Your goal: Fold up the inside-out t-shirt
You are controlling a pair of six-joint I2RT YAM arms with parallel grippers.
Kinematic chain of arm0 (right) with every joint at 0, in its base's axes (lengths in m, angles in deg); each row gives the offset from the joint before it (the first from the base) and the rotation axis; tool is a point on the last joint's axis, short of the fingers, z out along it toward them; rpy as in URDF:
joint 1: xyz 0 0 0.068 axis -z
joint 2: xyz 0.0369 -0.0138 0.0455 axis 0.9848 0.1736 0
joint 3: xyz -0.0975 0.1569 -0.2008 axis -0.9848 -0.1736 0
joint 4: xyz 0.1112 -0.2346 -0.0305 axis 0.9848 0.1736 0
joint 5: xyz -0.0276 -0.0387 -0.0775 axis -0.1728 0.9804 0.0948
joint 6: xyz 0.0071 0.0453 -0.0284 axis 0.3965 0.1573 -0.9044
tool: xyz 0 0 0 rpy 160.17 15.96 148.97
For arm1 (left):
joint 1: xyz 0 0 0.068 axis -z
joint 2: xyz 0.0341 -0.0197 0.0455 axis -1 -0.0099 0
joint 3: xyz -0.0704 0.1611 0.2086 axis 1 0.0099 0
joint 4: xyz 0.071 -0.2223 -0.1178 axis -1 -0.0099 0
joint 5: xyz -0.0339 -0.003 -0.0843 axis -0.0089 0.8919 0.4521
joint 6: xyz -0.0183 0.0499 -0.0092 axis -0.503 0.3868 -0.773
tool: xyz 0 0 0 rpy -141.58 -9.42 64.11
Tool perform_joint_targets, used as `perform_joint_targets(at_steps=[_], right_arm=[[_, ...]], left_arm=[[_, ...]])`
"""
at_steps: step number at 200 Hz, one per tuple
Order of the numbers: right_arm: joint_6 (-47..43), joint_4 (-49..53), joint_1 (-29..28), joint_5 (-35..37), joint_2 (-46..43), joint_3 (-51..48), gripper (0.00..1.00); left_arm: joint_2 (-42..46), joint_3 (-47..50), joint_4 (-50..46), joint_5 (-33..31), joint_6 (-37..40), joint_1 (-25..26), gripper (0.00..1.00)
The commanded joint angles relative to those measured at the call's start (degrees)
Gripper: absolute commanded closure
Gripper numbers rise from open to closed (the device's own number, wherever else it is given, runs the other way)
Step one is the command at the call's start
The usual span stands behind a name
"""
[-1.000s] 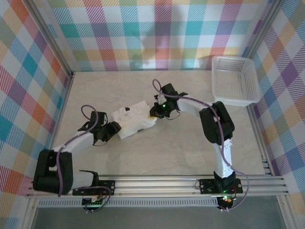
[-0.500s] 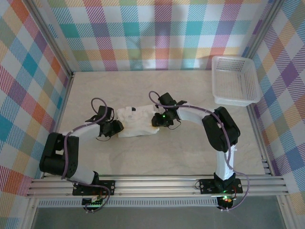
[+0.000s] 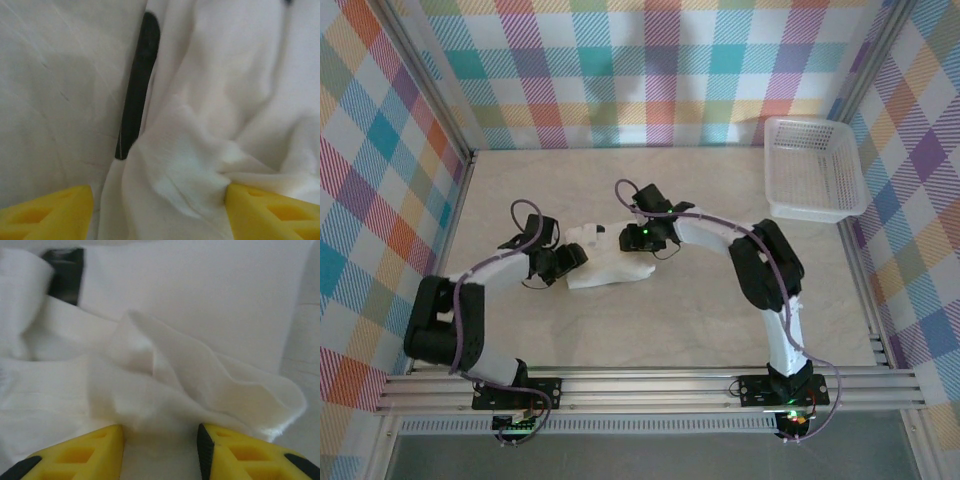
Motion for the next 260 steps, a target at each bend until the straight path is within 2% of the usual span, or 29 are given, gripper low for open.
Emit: perform_joint_targets(at_steps=[1, 20, 41, 49, 58, 79, 109, 133, 145, 157, 167, 185, 200, 208, 218, 227, 233, 246, 260], right_arm=[[0.45, 2.35, 0.57, -0.12, -2.43, 2.92, 0.54], [3.44, 1.02, 2.27, 1.15, -8.19, -1.85, 0.50], [12.00, -1.42, 4.94, 5.82, -15.56, -11.97, 0.45], [15.01, -3.52, 5.59, 5.39, -17.86, -15.85, 0.42], [17.27, -5.43, 5.85, 2.98, -19.31, -18.83, 0.40], [20.70, -8.08, 4.82, -4.42, -17.85, -20.17, 0.40], [26.98, -12.51, 0.80, -8.13, -10.99, -17.05, 0.43], [31.20, -12.99, -3.29, -7.36, -1.32, -7.07, 0.43], [33.30, -12.71, -5.02, -6.34, 4.50, -0.19, 0.43], [34.17, -12.63, -6.44, -5.85, 10.73, 8.41, 0.44], [33.55, -10.65, -7.52, -6.11, 16.66, 18.12, 0.45], [28.85, -3.94, -8.52, -10.37, 27.98, 39.28, 0.42], [25.96, 3.89, -8.49, -18.41, 37.67, 60.86, 0.40], [23.57, 8.57, -8.46, -20.22, 40.42, 70.02, 0.38], [18.86, 12.86, -8.40, -20.32, 39.87, 75.16, 0.35], [14.36, 13.97, -8.18, -20.32, 36.10, 73.16, 0.34], [12.52, 13.17, -7.98, -20.63, 31.94, 68.49, 0.33], [11.09, 5.47, -7.31, -20.77, 20.74, 50.34, 0.33], [11.10, -4.71, -6.36, -17.40, 8.61, 30.97, 0.30]], left_arm=[[-2.61, -2.06, 4.60, 5.21, -2.80, 0.59, 0.30], [-2.98, -2.74, 5.72, 5.39, -3.49, 1.32, 0.30], [-3.53, -4.49, 6.74, 5.91, -3.14, 2.17, 0.30], [-2.22, -5.16, 5.95, 4.10, -2.49, 2.11, 0.29], [1.33, -5.86, 3.76, -0.08, -1.22, 1.90, 0.24], [12.33, -7.47, -3.12, -9.35, 3.59, 1.24, 0.11], [25.64, -9.57, -11.95, -15.47, 8.14, 0.86, 0.03], [34.13, -8.33, -17.14, -18.05, 6.60, 0.77, 0.00], [36.86, -7.62, -20.90, -22.52, 5.12, 0.77, 0.00], [39.02, -6.71, -23.95, -26.97, 4.15, 0.64, 0.00], [40.27, -6.00, -25.42, -28.17, 3.84, 0.15, 0.00], [40.89, -4.63, -25.22, -25.80, 3.76, -1.91, 0.00], [39.24, -3.96, -24.05, -22.22, 3.81, -4.90, 0.00], [37.82, -3.59, -22.93, -19.73, 4.09, -6.91, 0.00], [35.52, -2.98, -20.76, -16.25, 4.10, -9.38, 0.00], [33.22, -2.62, -18.55, -13.40, 3.95, -11.40, 0.00], [31.16, -2.49, -17.11, -11.85, 3.79, -12.58, 0.00], [26.55, -2.36, -13.50, -10.30, 3.45, -14.48, 0.00], [20.82, -2.85, -9.77, -9.99, 3.37, -17.29, 0.00]])
